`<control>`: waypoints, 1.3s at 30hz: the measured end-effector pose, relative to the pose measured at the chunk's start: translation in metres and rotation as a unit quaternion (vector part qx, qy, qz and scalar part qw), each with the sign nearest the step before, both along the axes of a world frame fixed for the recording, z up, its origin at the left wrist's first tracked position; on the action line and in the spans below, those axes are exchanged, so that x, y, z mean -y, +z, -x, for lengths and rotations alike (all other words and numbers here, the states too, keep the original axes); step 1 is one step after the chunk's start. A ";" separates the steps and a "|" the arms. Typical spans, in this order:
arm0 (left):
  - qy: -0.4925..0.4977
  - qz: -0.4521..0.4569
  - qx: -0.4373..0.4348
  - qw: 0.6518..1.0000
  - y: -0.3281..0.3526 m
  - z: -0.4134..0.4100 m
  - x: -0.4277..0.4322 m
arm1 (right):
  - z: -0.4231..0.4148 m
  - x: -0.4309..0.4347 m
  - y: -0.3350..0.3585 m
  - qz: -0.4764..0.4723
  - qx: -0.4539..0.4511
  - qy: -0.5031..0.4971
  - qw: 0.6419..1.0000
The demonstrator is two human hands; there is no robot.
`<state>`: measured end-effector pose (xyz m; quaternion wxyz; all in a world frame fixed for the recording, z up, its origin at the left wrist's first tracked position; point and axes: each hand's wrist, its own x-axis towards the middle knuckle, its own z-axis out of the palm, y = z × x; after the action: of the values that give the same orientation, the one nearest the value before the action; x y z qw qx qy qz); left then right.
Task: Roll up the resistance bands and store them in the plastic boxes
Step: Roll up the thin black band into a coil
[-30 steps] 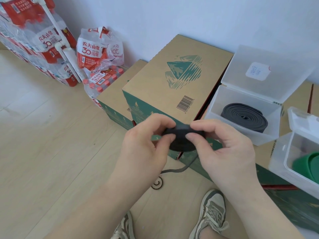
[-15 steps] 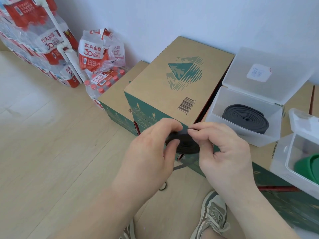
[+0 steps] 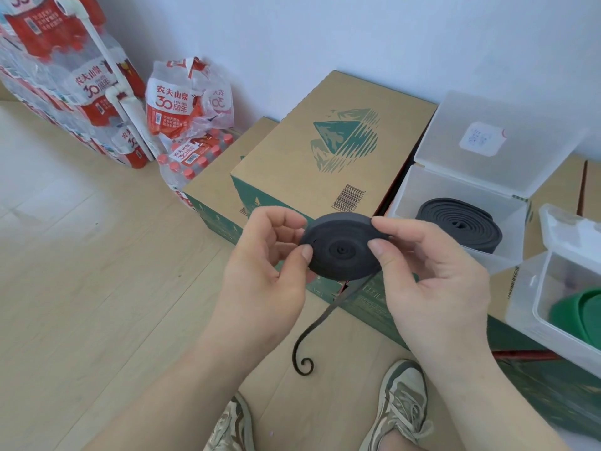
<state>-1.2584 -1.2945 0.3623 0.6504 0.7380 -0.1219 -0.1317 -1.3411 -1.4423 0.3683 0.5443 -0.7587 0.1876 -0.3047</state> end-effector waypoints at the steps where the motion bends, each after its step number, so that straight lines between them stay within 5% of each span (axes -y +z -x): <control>1: -0.011 -0.010 -0.010 1.000 -0.001 0.000 0.001 | 0.000 0.000 -0.002 0.018 -0.001 0.001 1.000; 5: -0.037 -0.151 0.176 0.972 -0.003 0.005 -0.002 | -0.002 0.004 -0.015 0.104 -0.010 0.019 0.994; 11: -0.084 -0.176 0.321 0.927 -0.005 0.006 -0.002 | -0.001 0.002 -0.021 0.191 0.007 0.044 0.981; 15: -0.080 -0.186 0.313 0.928 -0.002 0.005 -0.005 | 0.000 -0.003 -0.014 0.157 -0.012 0.038 0.987; 20: -0.007 -0.089 0.139 0.986 0.000 -0.001 -0.005 | 0.001 0.001 -0.006 0.052 -0.026 0.017 0.998; 25: 0.011 -0.051 0.084 0.995 -0.001 -0.001 -0.001 | 0.000 0.004 -0.005 0.029 -0.022 0.033 0.999; 34: -0.093 -0.174 0.303 0.932 -0.006 0.008 -0.004 | 0.000 0.003 -0.017 0.181 -0.013 0.064 0.981; 39: -0.074 -0.148 0.253 0.953 -0.004 0.005 -0.005 | 0.000 -0.002 -0.009 0.048 -0.043 0.012 0.998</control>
<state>-1.2637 -1.2893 0.3583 0.4703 0.8241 -0.3157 -0.0054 -1.3415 -1.4403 0.3596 0.5020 -0.7987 0.1870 -0.2741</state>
